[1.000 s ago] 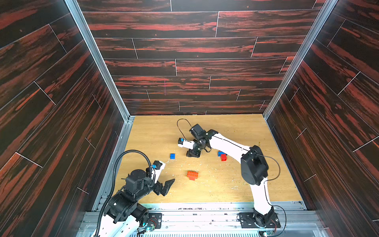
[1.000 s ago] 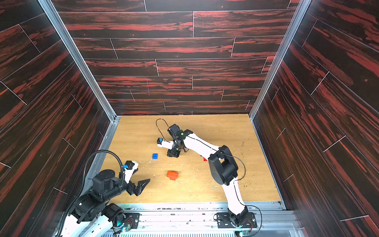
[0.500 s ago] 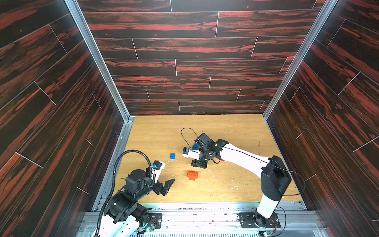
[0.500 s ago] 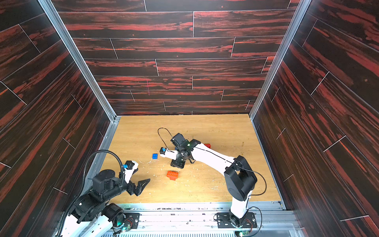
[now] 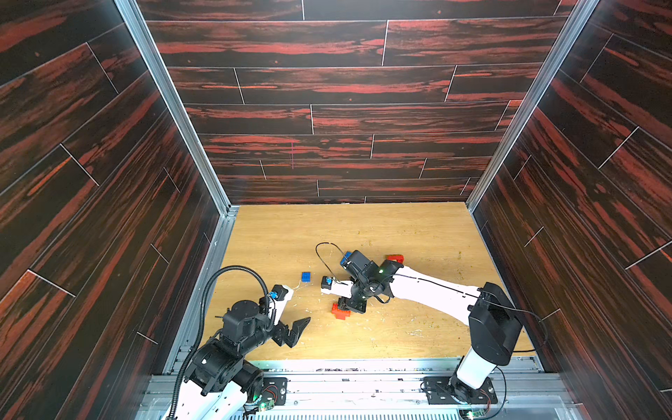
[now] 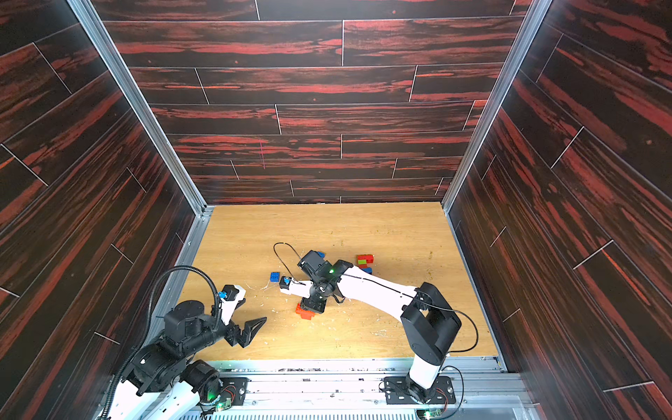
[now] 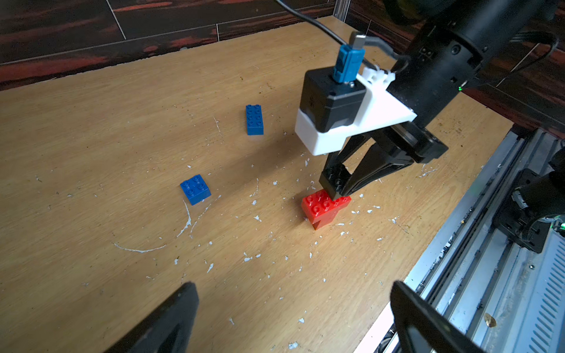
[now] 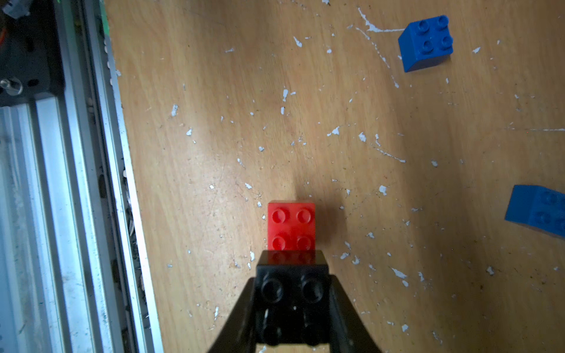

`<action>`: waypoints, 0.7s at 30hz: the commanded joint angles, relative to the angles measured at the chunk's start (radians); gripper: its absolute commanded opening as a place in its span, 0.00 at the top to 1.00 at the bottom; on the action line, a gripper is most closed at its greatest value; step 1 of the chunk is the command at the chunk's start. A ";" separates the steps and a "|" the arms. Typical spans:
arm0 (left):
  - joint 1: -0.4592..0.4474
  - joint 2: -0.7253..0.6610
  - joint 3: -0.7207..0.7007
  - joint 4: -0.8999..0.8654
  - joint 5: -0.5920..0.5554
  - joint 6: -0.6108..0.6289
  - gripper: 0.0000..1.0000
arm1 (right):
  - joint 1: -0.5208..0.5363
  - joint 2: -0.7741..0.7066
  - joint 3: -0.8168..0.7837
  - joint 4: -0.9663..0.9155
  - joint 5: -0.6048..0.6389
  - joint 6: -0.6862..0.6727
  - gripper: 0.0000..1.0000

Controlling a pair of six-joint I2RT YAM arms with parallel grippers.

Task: Assemble the letter f with lego
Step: Assemble the lego brick with the lego brick.

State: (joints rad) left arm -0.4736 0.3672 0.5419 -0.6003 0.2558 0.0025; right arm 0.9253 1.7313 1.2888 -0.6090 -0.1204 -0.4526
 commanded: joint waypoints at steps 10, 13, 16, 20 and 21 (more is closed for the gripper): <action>-0.008 -0.002 -0.007 0.005 0.020 0.001 0.00 | 0.006 -0.017 -0.022 0.008 -0.043 -0.004 0.68; -0.011 -0.002 -0.007 0.005 0.019 0.001 0.00 | 0.006 -0.004 -0.019 0.007 -0.041 -0.009 0.68; -0.011 -0.002 -0.007 0.005 0.018 -0.001 0.00 | 0.007 0.008 -0.019 0.010 -0.041 -0.012 0.68; -0.013 -0.001 -0.007 0.005 0.015 -0.001 0.00 | 0.006 0.023 -0.016 0.011 -0.047 -0.014 0.68; -0.014 -0.001 -0.007 0.005 0.014 -0.001 0.00 | 0.006 0.026 -0.016 0.011 -0.048 -0.017 0.68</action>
State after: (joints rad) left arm -0.4828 0.3668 0.5419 -0.6003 0.2626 0.0025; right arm 0.9257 1.7332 1.2816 -0.6006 -0.1444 -0.4572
